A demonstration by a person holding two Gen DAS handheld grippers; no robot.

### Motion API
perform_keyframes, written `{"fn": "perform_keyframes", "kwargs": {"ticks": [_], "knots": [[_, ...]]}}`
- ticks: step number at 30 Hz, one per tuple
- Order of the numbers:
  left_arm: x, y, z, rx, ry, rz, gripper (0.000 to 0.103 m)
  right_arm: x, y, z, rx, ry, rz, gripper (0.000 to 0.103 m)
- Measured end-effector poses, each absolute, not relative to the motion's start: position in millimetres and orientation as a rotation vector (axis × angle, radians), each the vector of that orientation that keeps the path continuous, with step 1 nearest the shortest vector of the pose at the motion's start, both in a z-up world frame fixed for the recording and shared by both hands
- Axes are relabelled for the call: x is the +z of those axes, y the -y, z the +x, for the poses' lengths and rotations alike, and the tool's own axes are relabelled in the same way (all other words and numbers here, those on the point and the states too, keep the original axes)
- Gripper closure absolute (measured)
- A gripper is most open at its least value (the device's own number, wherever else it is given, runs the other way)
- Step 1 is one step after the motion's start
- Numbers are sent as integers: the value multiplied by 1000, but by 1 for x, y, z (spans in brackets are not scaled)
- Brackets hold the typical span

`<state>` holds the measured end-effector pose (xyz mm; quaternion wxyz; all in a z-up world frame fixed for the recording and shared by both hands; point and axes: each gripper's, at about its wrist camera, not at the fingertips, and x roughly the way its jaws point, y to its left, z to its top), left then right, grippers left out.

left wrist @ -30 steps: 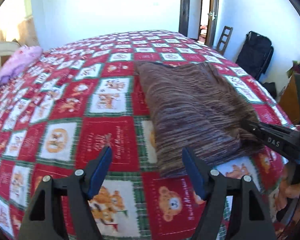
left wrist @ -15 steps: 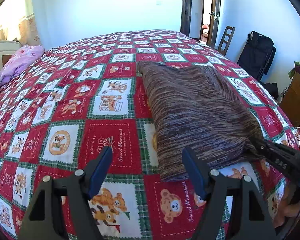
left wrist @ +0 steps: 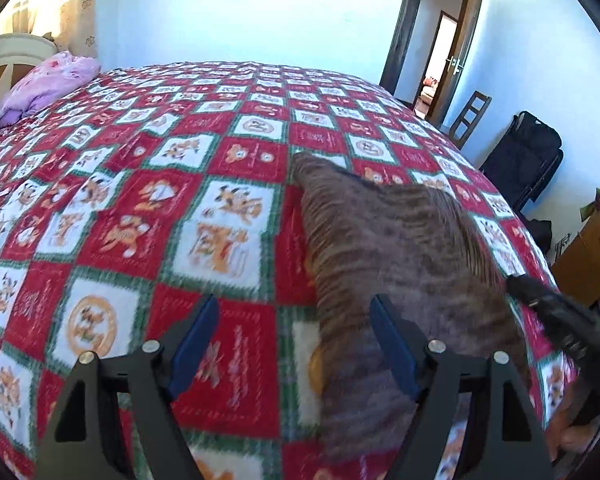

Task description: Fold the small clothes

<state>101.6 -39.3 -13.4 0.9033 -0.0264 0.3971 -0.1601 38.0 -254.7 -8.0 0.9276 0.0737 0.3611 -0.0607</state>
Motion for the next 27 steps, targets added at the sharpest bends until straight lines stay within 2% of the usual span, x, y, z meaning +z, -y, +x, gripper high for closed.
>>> {"fn": "perform_keyframes", "kwargs": {"ticks": [4,5,6,8,9,10,15,23,25,27], "knots": [[-26,61,115,-335,-833,-20,23,-34,251,61,-183,-818,102,71],[-33,66,118,-340,-849,-19,23,-41,252,58,-196,-817,98,73],[-36,67,119,-344,-858,-20,23,-44,254,53,-189,-811,114,83],[-48,70,118,-346,-871,-12,17,-45,259,45,-195,-812,151,87],[-51,70,118,-341,-872,-6,9,-45,261,41,-199,-814,164,87],[-55,70,117,-330,-875,-3,5,-46,264,38,-199,-814,180,87],[-57,64,123,-353,-905,-40,3,-46,278,35,-144,-813,291,87],[-14,72,125,-339,-781,2,5,-7,302,61,-167,-739,319,81],[-8,77,138,-313,-758,1,5,-4,307,80,-147,-739,333,67],[-11,80,153,-285,-767,-12,5,-6,308,103,-136,-765,324,64]]}}
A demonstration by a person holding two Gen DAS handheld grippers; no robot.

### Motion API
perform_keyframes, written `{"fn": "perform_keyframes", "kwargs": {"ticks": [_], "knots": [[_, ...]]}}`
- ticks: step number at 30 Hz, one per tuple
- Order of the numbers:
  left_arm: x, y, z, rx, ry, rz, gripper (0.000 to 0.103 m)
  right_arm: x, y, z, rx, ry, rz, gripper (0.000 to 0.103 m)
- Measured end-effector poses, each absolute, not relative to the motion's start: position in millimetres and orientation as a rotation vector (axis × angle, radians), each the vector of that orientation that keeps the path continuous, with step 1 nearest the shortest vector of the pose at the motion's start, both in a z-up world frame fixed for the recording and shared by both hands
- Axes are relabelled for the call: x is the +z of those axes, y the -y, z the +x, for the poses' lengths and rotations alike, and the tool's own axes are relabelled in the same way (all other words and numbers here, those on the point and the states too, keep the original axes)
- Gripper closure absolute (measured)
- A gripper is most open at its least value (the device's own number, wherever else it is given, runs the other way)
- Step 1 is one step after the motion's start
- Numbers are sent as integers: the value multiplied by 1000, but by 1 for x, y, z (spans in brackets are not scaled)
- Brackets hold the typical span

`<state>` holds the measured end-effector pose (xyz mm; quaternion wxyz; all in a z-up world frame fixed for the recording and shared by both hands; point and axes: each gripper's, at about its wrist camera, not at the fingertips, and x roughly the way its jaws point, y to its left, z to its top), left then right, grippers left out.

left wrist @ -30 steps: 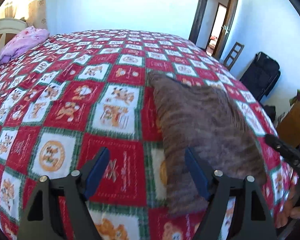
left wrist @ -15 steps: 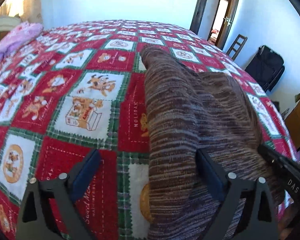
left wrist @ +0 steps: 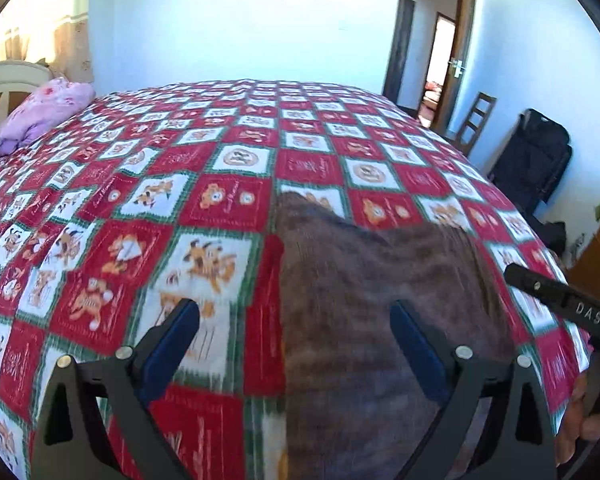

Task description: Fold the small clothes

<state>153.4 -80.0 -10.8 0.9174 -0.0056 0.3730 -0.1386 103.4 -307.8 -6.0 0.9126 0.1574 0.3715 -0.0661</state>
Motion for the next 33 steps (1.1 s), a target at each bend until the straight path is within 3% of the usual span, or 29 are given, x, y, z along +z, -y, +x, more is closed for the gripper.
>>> {"fn": "perform_keyframes", "kwargs": {"ticks": [5,6,7,24,28,33], "knots": [[-49,80,187,-217,-919,-105,4,-25,299,154,-113,-848,196,66],[-57,80,189,-211,-944,-121,2,-32,296,161,-146,-864,144,92],[-62,80,190,-211,-948,-135,0,-36,295,164,-181,-872,109,97],[-56,112,183,-150,-862,78,0,-53,299,186,-357,-873,-57,97],[-55,117,181,-132,-839,110,0,-52,296,185,-387,-869,-81,91],[-55,117,180,-128,-833,122,0,-41,307,166,-321,-887,7,90]]}}
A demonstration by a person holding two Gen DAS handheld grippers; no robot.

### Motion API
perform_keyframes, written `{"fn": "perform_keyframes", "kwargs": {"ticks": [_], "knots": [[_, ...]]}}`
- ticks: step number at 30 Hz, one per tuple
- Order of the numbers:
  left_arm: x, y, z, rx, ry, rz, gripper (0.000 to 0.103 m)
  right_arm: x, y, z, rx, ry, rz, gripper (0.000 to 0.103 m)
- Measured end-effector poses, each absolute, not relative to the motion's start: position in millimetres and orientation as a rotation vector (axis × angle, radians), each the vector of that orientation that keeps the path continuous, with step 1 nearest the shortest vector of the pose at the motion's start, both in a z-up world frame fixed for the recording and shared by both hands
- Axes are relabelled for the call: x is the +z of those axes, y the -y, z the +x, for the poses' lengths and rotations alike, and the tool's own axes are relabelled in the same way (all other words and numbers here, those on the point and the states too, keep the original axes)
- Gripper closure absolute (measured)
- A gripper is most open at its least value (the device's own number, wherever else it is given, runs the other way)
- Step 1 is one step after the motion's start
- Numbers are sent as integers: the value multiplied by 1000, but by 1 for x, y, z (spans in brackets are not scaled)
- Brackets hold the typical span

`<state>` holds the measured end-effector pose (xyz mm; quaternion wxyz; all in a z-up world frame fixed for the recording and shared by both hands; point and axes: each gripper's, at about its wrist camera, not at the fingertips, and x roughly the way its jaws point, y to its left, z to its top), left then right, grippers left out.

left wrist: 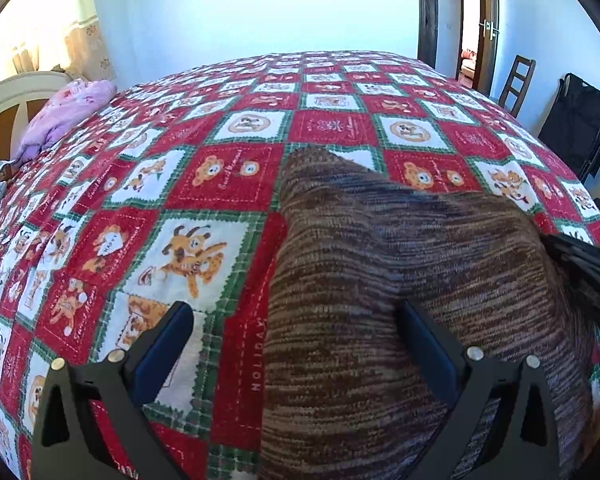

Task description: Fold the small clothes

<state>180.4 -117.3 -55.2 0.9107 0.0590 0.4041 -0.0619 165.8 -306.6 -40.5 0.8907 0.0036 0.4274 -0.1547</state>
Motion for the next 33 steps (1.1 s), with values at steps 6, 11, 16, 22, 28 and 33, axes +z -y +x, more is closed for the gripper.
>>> {"fn": "perform_keyframes", "kwargs": {"ticks": [6,11,16,22,28,33], "knots": [[-55,121,178,-110,-817,147,0,-21,293,92,-305,-774,85,90],[-55,121,177,-110,-817,146,0,-52,281,85,-283,-820,87,90],[-54,123,176,-98,-806,166,0,-54,282,84,-287,-800,100,90],[-54,123,173,-91,-799,172,0,-55,294,79,-319,-779,165,65],[-53,125,167,-82,-786,203,0,-56,299,78,-320,-770,191,64],[-52,118,156,-96,-795,195,0,-56,301,78,-319,-766,200,64]]}}
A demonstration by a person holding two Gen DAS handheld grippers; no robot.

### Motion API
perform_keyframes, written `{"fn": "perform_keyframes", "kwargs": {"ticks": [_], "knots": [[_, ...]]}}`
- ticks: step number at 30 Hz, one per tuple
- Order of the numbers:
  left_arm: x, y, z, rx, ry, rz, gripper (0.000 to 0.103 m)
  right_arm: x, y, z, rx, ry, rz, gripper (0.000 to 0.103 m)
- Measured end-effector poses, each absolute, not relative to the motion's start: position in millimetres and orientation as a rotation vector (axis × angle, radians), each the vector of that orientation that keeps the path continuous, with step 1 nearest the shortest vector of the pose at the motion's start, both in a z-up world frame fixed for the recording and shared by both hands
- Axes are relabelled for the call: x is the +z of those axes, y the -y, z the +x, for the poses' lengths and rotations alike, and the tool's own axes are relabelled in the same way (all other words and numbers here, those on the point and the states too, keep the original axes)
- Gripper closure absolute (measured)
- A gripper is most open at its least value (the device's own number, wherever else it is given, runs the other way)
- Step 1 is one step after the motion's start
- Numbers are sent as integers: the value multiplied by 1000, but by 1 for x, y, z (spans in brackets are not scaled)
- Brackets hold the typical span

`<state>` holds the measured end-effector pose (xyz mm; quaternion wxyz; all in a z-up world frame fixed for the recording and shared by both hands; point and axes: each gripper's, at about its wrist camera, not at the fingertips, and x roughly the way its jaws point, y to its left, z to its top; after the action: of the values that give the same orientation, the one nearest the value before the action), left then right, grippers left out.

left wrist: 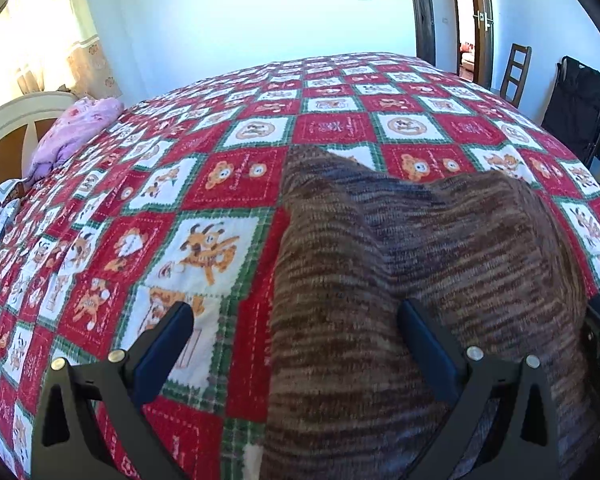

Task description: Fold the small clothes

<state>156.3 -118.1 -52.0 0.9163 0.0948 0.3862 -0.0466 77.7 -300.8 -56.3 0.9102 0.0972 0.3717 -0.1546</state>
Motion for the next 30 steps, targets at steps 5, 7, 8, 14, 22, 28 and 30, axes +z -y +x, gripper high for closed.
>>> {"fn": "perform_keyframes", "kwargs": {"ticks": [5,7,8,14,22,28,30], "knots": [[-52,112,148,-113,-810,178,0,-56,300,78,-324,-766,194,64],[-53,109,146,-122,-818,162,0,-56,300,78,-326,-767,191,63],[-54,106,145,-129,-821,147,0,-56,300,78,-326,-767,191,63],[-59,86,127,-221,-864,38,0,-56,299,77,-325,-765,195,63],[-60,65,105,-302,-876,-54,0,-57,310,74,-291,-751,260,61],[-61,60,84,-327,-887,-26,0,-54,313,62,-292,-723,316,61],[-61,60,72,-349,-882,25,0,-54,322,45,-299,-704,404,61]]}}
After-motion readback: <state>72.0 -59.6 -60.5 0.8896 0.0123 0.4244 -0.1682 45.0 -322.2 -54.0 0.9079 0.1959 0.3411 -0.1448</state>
